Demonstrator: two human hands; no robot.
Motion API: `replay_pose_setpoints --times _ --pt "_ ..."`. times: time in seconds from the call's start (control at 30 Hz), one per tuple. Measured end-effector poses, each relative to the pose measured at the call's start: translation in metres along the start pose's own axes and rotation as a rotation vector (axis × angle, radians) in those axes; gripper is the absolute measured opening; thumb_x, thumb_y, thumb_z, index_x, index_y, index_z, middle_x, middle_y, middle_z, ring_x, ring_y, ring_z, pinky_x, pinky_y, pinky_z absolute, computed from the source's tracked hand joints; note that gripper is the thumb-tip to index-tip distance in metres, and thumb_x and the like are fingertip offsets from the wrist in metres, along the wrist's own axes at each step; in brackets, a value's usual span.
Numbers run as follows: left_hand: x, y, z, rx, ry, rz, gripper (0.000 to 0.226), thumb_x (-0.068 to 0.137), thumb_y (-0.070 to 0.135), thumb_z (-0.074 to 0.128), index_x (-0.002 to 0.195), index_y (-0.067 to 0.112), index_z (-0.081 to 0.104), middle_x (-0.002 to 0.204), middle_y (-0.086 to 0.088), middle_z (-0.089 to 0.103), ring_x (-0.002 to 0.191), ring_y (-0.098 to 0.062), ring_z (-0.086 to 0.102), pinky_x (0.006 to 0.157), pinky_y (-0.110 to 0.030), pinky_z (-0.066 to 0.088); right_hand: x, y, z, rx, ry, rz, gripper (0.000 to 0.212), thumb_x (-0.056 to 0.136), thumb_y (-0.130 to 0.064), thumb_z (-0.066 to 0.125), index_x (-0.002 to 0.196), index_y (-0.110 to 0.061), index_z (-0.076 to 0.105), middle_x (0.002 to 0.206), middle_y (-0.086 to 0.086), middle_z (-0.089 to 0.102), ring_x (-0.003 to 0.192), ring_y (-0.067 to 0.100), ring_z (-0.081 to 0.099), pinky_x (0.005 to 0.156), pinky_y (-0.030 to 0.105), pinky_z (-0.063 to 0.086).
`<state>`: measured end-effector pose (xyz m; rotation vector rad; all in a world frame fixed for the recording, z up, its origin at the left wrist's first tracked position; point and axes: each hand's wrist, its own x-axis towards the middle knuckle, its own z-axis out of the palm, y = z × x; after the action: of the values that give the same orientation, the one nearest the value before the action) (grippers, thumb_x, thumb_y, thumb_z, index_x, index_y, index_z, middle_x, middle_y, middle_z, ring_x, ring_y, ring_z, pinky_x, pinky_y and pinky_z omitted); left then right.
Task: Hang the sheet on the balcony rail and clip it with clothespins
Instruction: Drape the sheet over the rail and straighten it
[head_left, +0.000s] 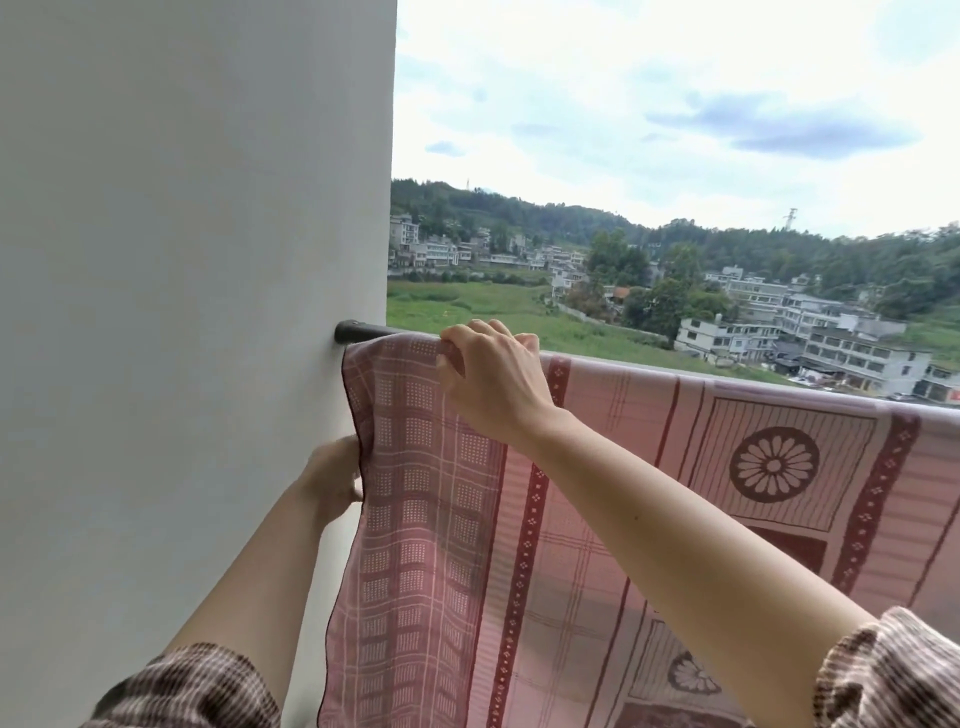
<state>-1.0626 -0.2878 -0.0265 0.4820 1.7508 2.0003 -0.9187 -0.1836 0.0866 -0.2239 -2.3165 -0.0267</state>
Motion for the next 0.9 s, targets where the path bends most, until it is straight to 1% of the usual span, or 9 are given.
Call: replay_pose_setpoints --times 0.13,0.23,0.33,0.47,0.53,0.67,0.77,0.83,0.9 --pt "0.012 -0.002 0.008 -0.148 0.119 0.134 0.044 0.079 -0.013 0.051 0.043 0.008 0.063 0.04 0.003 0.053 0.036 -0.007 0.044 0.038 -0.012 0.034 0.006 -0.012 0.01 -0.046 -0.028 -0.017 0.025 0.094 -0.029 0.042 0.101 -0.014 0.061 0.1 -0.001 0.063 0.098 0.018 0.054 0.093 0.044 0.036" --pt "0.019 0.011 0.005 -0.065 0.249 0.352 0.025 0.071 -0.013 0.057 0.059 0.005 0.067 0.041 0.007 0.055 0.037 -0.004 0.043 0.039 -0.014 0.038 0.02 -0.019 0.011 -0.062 -0.075 -0.015 0.028 0.092 -0.033 0.045 0.106 -0.013 0.058 0.103 0.001 0.064 0.101 0.02 0.056 0.088 0.045 0.034" --pt "0.036 0.018 -0.002 -0.088 0.306 0.441 0.022 0.069 -0.01 0.056 0.08 0.002 0.07 0.063 -0.007 0.068 0.052 -0.013 0.058 0.053 -0.026 0.053 0.033 -0.026 0.014 -0.061 -0.149 -0.006 0.033 0.087 -0.036 0.051 0.11 -0.013 0.058 0.103 0.003 0.065 0.097 0.023 0.057 0.085 0.043 0.038" --pt "0.045 -0.009 0.001 -0.086 -0.13 0.164 0.024 0.077 0.018 0.059 0.095 0.005 0.067 0.093 -0.017 0.072 0.087 -0.031 0.068 0.08 -0.045 0.057 0.041 -0.031 0.016 -0.015 -0.254 0.039 0.016 0.083 -0.035 0.055 0.083 -0.019 0.058 0.074 -0.002 0.06 0.067 0.02 0.058 0.062 0.034 0.051" --pt "0.041 -0.016 -0.001 -0.082 -0.367 0.023 0.013 0.079 0.01 0.061 0.078 0.009 0.074 0.077 -0.007 0.074 0.074 -0.022 0.071 0.066 -0.032 0.06 0.047 -0.027 0.015 0.021 -0.289 0.059 0.015 0.082 -0.032 0.057 0.088 -0.019 0.061 0.074 -0.001 0.062 0.063 0.019 0.059 0.058 0.033 0.053" --pt "0.047 -0.017 -0.001 -0.03 -0.605 -0.08 0.048 0.094 0.0 0.046 0.059 0.011 0.076 0.066 -0.004 0.072 0.059 -0.015 0.069 0.056 -0.026 0.058 0.049 -0.024 0.015 0.04 -0.306 0.052 0.018 0.082 -0.035 0.059 0.091 -0.02 0.062 0.071 -0.003 0.062 0.058 0.016 0.057 0.056 0.032 0.052" --pt "0.047 -0.009 -0.001 0.079 -0.485 0.032 0.043 0.092 -0.002 0.048 0.064 0.015 0.075 0.064 0.003 0.072 0.061 -0.012 0.069 0.058 -0.025 0.057 0.049 -0.025 0.017 0.017 -0.287 0.038 0.022 0.084 -0.04 0.057 0.087 -0.02 0.061 0.068 -0.004 0.06 0.056 0.014 0.055 0.052 0.027 0.047" --pt "0.052 -0.003 -0.004 0.003 -0.237 0.173 0.022 0.086 0.016 0.054 0.068 0.021 0.066 0.069 0.0 0.069 0.071 -0.021 0.064 0.066 -0.03 0.052 0.051 -0.024 0.017 0.022 -0.271 0.042 0.028 0.086 -0.046 0.055 0.086 -0.019 0.062 0.068 -0.004 0.062 0.056 0.014 0.057 0.053 0.028 0.048" --pt "0.06 0.006 -0.006 -0.18 -0.022 0.173 0.03 0.088 0.018 0.046 0.059 0.02 0.056 0.062 -0.001 0.058 0.064 -0.02 0.054 0.062 -0.03 0.044 0.054 -0.024 0.016 0.062 -0.28 0.053 0.031 0.088 -0.049 0.054 0.086 -0.019 0.062 0.068 -0.004 0.063 0.057 0.015 0.058 0.058 0.032 0.052"
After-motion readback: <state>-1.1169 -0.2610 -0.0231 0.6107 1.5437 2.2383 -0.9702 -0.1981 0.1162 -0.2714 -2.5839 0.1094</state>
